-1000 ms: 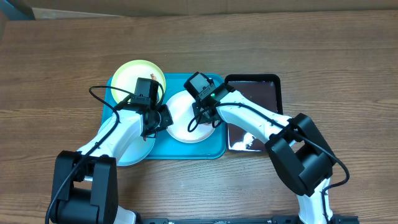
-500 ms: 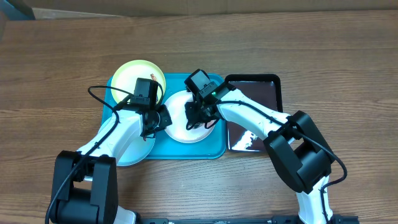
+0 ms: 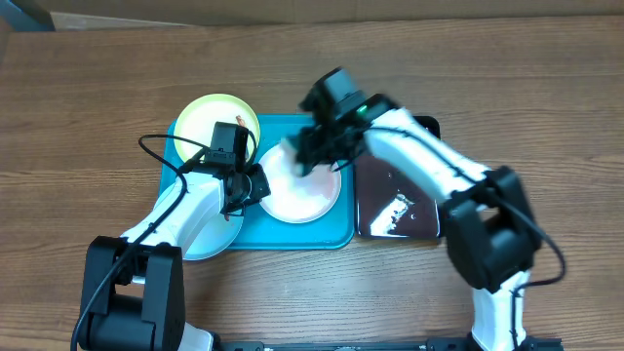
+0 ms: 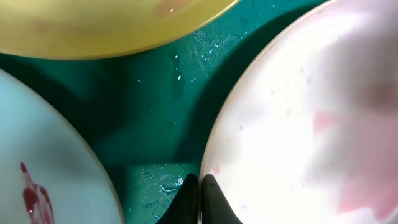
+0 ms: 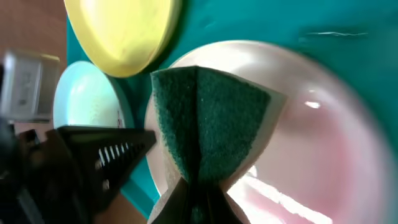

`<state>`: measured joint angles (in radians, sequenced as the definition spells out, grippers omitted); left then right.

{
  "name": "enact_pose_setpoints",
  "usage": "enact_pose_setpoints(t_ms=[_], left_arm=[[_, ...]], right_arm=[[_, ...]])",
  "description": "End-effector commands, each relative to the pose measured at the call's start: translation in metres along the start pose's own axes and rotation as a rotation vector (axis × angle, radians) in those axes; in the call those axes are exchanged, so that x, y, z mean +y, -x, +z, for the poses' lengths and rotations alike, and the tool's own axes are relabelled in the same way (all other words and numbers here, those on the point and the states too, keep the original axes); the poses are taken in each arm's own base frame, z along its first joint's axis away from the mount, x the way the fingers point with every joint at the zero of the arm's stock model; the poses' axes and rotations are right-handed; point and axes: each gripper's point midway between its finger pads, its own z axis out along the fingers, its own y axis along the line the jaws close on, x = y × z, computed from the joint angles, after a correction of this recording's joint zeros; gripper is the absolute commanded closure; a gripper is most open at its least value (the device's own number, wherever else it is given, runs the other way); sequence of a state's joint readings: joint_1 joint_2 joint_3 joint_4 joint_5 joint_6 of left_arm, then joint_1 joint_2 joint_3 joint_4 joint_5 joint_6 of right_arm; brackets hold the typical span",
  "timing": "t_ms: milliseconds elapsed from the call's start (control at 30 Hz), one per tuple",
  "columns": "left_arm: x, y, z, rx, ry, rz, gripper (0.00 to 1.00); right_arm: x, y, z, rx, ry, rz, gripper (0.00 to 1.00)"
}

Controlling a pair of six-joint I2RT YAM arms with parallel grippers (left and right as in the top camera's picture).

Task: Clean dirty plates on tray and stack at the side
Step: 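Return the sponge to the black tray and release it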

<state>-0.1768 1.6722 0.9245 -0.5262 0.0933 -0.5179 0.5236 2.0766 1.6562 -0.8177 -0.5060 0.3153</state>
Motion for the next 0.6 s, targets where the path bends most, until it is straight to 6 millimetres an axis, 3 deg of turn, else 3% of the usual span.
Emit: enact_pose_setpoints(t_ms=[0,133,267,567], left_arm=[[-0.001,-0.002,0.002,0.008,-0.006,0.004,0.96],[-0.002,-0.002,0.002,0.009,-0.007,0.004,0.96],[-0.002,-0.003,0.002,0.01,-0.009,0.004,0.96],[-0.002,-0.003,0.002,0.01,-0.008,0.027,0.96]], right_arm=[[0.004,0.02,-0.07,-0.118,-0.005,-0.056,0.96],[-0.054,0.004,-0.107,-0.094,-0.213,0.042,0.96],[-0.113,-0.02,-0.124,-0.03,-0.466,0.138,0.96],[-0.188,-0.061,-0.108,0.006,-0.762,0.238,0.96]])
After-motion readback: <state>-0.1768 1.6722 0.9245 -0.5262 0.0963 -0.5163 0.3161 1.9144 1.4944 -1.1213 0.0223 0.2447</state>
